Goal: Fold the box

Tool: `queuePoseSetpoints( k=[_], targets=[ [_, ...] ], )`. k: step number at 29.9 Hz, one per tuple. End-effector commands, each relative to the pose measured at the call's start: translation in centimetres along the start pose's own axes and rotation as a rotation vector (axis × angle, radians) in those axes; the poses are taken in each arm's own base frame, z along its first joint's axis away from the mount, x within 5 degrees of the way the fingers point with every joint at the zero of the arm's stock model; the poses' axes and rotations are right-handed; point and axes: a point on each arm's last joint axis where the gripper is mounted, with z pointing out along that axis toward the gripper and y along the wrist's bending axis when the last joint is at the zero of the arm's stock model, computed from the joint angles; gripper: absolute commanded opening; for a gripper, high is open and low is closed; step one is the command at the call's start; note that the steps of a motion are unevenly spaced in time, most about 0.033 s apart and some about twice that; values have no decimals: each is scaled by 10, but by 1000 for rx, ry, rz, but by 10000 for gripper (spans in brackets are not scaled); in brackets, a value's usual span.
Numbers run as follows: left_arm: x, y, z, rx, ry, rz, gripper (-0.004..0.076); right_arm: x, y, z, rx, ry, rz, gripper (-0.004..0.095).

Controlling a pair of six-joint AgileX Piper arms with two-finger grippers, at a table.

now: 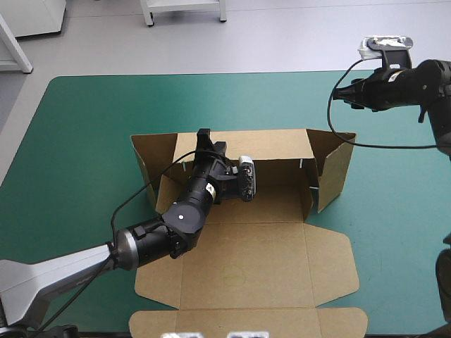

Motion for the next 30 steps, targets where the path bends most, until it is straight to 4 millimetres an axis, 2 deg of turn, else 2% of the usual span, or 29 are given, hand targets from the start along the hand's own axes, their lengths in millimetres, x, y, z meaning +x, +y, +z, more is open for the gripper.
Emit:
queuePoseSetpoints(
  k=[1, 5, 9, 16, 22, 30],
  targets=[
    [1, 15, -4, -57, 18, -31, -8, -19, -1, 1, -19, -63, 5, 414],
    [1, 11, 0, -50, 34, -16, -8, -20, -2, 24, -53, -1, 27, 414],
    [2, 10, 1, -53, 47, -14, -8, -12, -4, 40, -73, 91, 14, 414],
    [3, 11, 1, -57, 54, -22, -8, -9, -4, 44, -77, 119, 4, 414],
    [3, 11, 1, -57, 54, -27, -8, -2, -7, 57, -83, 201, 8, 414],
    [3, 11, 1, -57, 54, -27, -8, 8, -4, 51, -110, 272, -18, 409]
  ],
)
